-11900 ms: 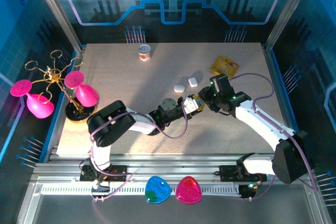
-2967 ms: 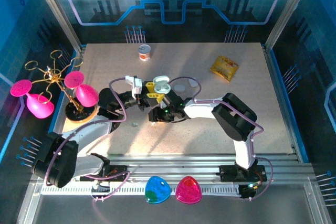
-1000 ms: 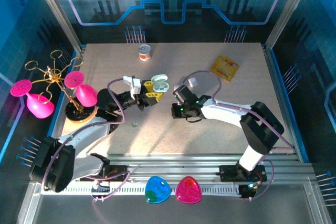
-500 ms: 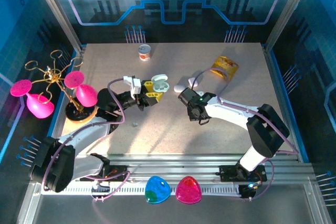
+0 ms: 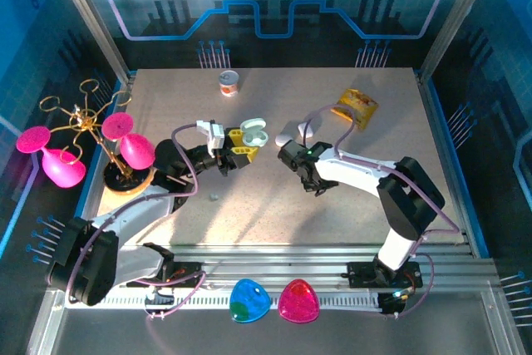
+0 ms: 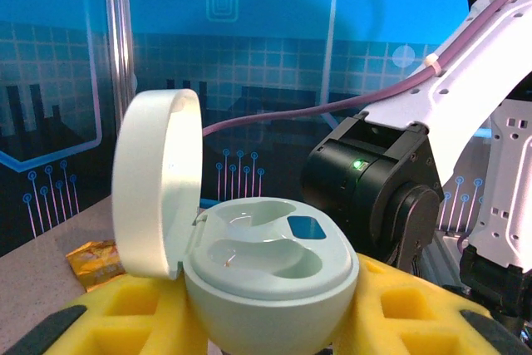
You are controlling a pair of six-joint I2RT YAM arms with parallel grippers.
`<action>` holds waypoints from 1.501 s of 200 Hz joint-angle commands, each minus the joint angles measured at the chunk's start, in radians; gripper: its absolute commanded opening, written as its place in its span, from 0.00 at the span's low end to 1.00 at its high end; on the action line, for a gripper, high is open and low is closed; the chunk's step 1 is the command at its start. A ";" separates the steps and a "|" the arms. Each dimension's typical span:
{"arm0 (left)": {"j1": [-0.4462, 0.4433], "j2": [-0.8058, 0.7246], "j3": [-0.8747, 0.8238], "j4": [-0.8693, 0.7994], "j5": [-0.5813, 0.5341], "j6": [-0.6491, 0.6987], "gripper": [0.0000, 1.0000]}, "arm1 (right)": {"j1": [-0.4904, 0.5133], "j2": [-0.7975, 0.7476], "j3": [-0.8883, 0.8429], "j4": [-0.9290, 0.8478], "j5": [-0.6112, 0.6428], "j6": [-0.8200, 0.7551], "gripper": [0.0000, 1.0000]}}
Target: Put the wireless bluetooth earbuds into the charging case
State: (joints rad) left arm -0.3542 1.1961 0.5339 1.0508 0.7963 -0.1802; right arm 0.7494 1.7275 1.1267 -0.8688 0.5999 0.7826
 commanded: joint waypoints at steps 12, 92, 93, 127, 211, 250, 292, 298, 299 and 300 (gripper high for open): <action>0.009 -0.023 0.010 -0.003 -0.014 0.023 0.31 | 0.021 0.051 0.057 -0.078 0.075 0.032 0.10; 0.009 0.027 0.015 0.008 -0.029 0.037 0.31 | 0.063 -0.030 0.097 -0.136 0.115 0.016 0.09; 0.009 0.027 0.015 0.008 -0.029 0.037 0.31 | 0.064 -0.032 0.098 -0.137 0.116 0.014 0.09; 0.009 0.060 0.025 0.009 -0.035 0.041 0.31 | 0.121 -0.134 0.143 -0.174 0.159 -0.013 0.09; 0.009 0.127 0.028 0.006 -0.030 0.059 0.31 | 0.253 -0.223 0.424 -0.135 0.179 -0.190 0.09; 0.009 0.146 0.026 0.000 -0.027 0.068 0.31 | 0.269 -0.284 0.454 -0.003 0.071 -0.307 0.09; 0.009 0.148 0.026 0.008 0.008 0.043 0.31 | 0.258 -0.300 0.461 0.110 -0.109 -0.399 0.08; 0.009 0.146 0.026 0.008 0.014 0.040 0.31 | 0.257 -0.295 0.465 0.115 -0.119 -0.409 0.08; 0.009 0.145 0.026 0.009 0.014 0.039 0.31 | 0.257 -0.295 0.467 0.115 -0.120 -0.410 0.08; 0.009 0.145 0.027 0.008 0.016 0.038 0.31 | 0.257 -0.293 0.469 0.115 -0.121 -0.411 0.08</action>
State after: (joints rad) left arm -0.3542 1.3411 0.5343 1.0431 0.7761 -0.1349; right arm 1.0073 1.4326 1.5608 -0.8314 0.5823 0.4465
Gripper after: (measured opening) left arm 0.356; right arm 0.083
